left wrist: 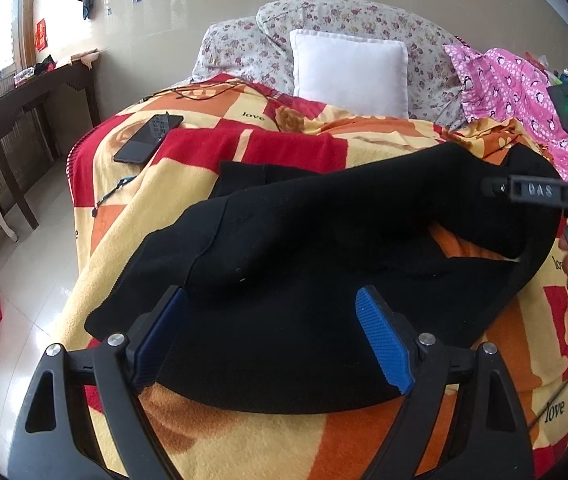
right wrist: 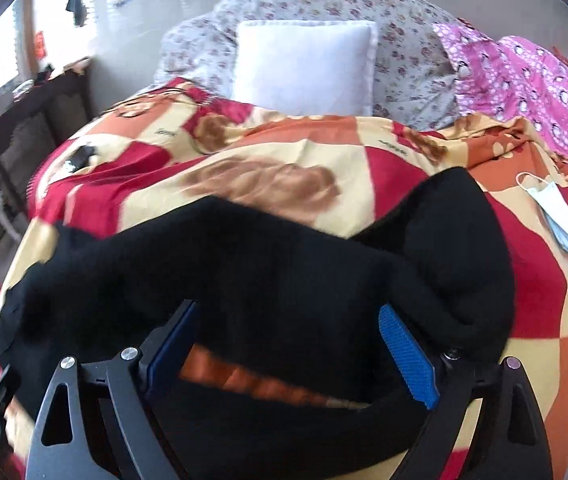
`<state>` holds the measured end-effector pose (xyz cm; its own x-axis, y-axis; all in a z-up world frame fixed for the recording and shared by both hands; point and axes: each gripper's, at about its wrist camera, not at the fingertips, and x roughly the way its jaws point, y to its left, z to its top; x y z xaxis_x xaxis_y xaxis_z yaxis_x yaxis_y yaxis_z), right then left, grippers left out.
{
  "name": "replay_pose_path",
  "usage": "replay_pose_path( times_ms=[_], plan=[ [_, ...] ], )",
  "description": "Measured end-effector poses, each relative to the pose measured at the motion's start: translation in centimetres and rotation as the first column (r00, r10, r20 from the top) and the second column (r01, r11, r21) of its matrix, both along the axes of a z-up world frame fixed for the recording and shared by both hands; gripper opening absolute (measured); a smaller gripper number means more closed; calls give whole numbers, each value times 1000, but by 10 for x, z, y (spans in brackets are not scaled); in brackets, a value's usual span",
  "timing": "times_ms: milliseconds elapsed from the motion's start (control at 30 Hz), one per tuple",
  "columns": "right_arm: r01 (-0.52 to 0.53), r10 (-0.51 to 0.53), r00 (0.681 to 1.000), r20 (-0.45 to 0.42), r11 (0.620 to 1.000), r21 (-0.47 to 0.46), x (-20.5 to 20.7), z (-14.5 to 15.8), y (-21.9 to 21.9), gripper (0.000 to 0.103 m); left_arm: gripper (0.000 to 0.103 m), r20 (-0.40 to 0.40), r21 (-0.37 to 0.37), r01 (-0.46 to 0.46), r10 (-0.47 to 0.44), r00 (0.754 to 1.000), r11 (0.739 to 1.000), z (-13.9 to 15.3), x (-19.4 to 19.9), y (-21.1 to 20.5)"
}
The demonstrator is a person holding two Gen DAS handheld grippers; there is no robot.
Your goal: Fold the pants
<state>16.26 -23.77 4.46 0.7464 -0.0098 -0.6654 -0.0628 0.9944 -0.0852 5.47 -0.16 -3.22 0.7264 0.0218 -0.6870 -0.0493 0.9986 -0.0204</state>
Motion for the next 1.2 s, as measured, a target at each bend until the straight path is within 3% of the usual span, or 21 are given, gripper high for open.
replay_pose_path(
  times_ms=[100, 167, 300, 500, 633, 733, 1033, 1200],
  plan=[
    [16, -15, 1000, -16, 999, 42, 8, 1, -12, 89, 86, -11, -5, -5, 5, 1000, 1000, -1, 0, 5],
    [-20, 20, 1000, 1, 996, 83, -11, 10, -21, 89, 86, -7, -10, -12, 12, 1000, 1000, 0, -4, 9],
    [-18, 17, 1000, 11, 998, 53, -53, 13, -41, 89, 86, 5, -34, -27, 28, 1000, 999, 6, -14, 21],
    [77, -76, 997, -22, 996, 46, -103, -12, -79, 90, 86, -9, -53, -54, 54, 999, 997, 6, -28, 40],
    [172, -169, 985, -37, 979, 106, -130, -26, -116, 90, 86, -29, -71, -71, 69, 997, 995, 1, -36, 51],
    [183, -181, 983, -28, 974, 131, -144, -27, -129, 90, 86, -42, -86, -94, 91, 995, 992, -3, -41, 60],
    [244, -231, 969, -84, 943, 226, -150, -56, -154, 90, 86, -113, -244, -169, 145, 983, 955, -21, -43, 84],
    [257, -252, 966, -53, 922, 291, -136, -66, -168, 91, 86, -122, -283, -170, 140, 983, 944, -24, -26, 77]
  ],
)
